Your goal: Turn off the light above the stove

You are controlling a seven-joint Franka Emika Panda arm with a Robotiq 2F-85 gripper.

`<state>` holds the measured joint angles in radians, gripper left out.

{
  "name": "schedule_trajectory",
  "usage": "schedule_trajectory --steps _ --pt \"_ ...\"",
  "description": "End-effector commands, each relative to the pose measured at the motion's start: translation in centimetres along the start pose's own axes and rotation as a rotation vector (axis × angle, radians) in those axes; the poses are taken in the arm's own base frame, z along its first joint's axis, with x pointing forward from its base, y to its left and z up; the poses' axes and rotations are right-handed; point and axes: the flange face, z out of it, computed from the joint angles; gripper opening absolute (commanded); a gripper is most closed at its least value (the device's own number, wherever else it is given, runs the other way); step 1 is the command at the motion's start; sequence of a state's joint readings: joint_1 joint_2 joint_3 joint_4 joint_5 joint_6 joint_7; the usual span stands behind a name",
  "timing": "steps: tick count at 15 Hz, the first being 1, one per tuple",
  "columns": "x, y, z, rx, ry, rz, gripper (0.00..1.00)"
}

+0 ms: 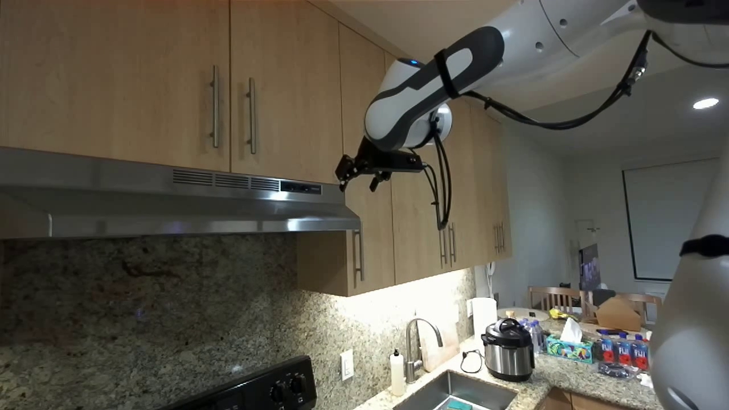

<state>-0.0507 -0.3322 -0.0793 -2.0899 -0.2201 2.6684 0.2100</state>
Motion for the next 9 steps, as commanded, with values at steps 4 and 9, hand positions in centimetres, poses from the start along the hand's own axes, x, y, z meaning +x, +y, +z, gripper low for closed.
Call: schedule_trajectory --steps 4,9 --pt "-2.4 3.3 -2.5 0.048 0.021 0.104 1.0" --pt "-5.7 3.8 -2.8 0.099 -0.05 0.155 1.0"
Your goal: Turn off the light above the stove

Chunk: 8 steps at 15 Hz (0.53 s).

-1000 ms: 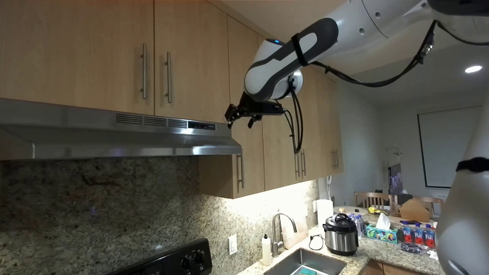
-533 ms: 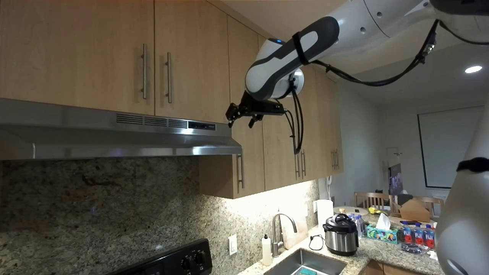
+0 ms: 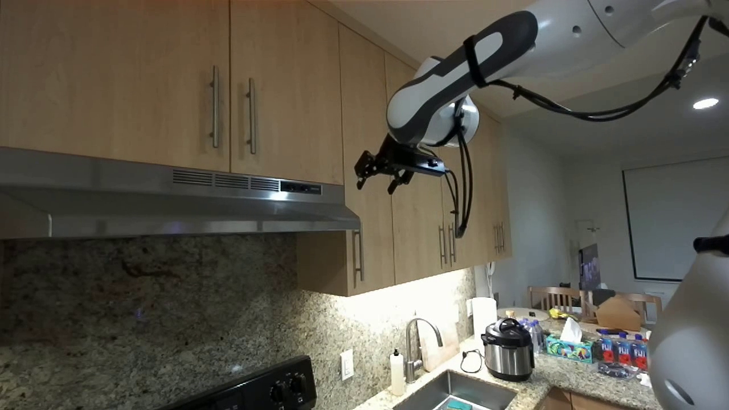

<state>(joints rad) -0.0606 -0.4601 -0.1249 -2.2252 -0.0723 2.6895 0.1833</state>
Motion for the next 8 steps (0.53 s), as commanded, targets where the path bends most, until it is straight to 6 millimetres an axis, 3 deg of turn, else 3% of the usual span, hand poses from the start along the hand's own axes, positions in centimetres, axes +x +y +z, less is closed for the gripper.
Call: schedule_trajectory --steps 1,6,8 --pt "-4.2 0.3 0.9 0.07 -0.119 0.033 1.0" --pt "-12.2 0.8 6.2 0.059 -0.434 0.121 1.0" --pt "-13.5 1.2 7.5 -0.012 -0.485 0.123 1.0"
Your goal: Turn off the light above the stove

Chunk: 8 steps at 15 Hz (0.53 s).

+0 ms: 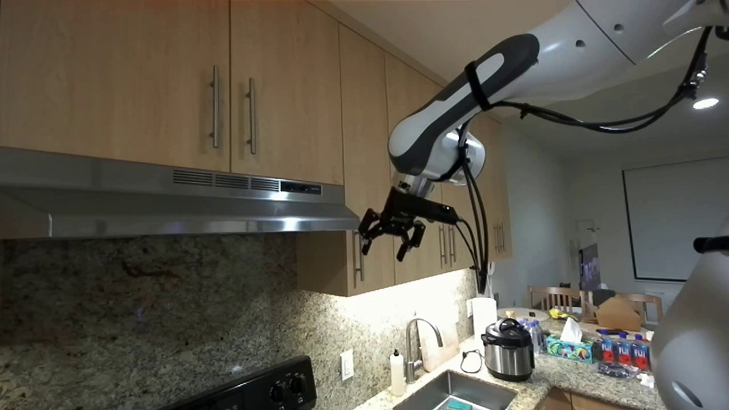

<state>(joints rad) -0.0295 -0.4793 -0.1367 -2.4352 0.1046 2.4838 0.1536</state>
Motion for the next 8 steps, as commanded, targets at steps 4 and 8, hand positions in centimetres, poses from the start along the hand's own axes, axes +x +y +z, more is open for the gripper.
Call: schedule_trajectory --steps 4,8 --pt "-0.9 0.9 2.1 -0.034 -0.06 0.011 1.0" --pt "-1.4 2.8 4.3 -0.123 -0.153 0.006 1.0"
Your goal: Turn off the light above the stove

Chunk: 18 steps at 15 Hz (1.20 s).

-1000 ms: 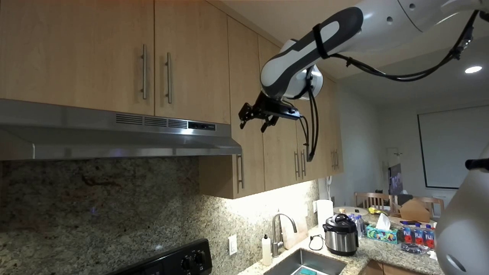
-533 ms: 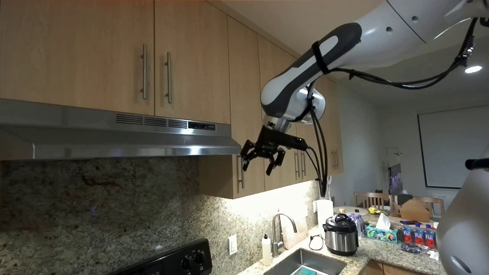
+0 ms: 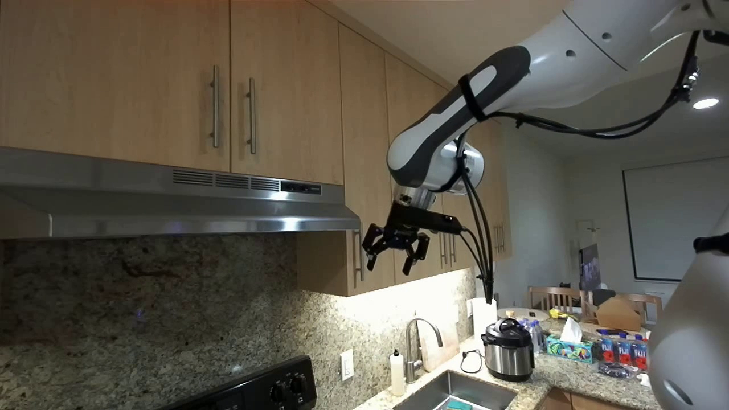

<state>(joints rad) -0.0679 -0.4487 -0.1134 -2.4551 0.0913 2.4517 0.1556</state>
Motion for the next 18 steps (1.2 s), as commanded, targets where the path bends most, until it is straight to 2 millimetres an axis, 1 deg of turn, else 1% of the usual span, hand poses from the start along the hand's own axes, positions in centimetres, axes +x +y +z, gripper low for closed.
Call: schedule_trajectory --steps 1,3,4,6,7,9,12,13,15,16,18 --pt "-0.9 2.7 3.5 -0.09 -0.149 -0.003 1.0" --pt "-2.3 4.1 6.1 -0.121 -0.251 -0.002 1.0" --pt "-2.7 4.5 7.3 -0.132 -0.285 0.007 1.0" --pt "-3.5 4.1 9.8 -0.132 -0.354 -0.007 1.0" --pt "-3.8 4.3 11.1 -0.136 -0.394 -0.019 1.0" --pt "-4.6 4.4 12.8 -0.127 -0.476 -0.054 1.0" --pt "-5.9 3.9 14.6 -0.121 -0.592 -0.173 1.0" --pt "-6.5 3.2 15.4 -0.139 -0.623 -0.221 1.0" --pt "-6.9 3.3 16.0 -0.174 -0.676 -0.304 1.0" --pt "-6.9 3.3 16.4 -0.204 -0.691 -0.344 1.0" --pt "-7.3 2.5 17.0 -0.273 -0.663 -0.402 1.0"
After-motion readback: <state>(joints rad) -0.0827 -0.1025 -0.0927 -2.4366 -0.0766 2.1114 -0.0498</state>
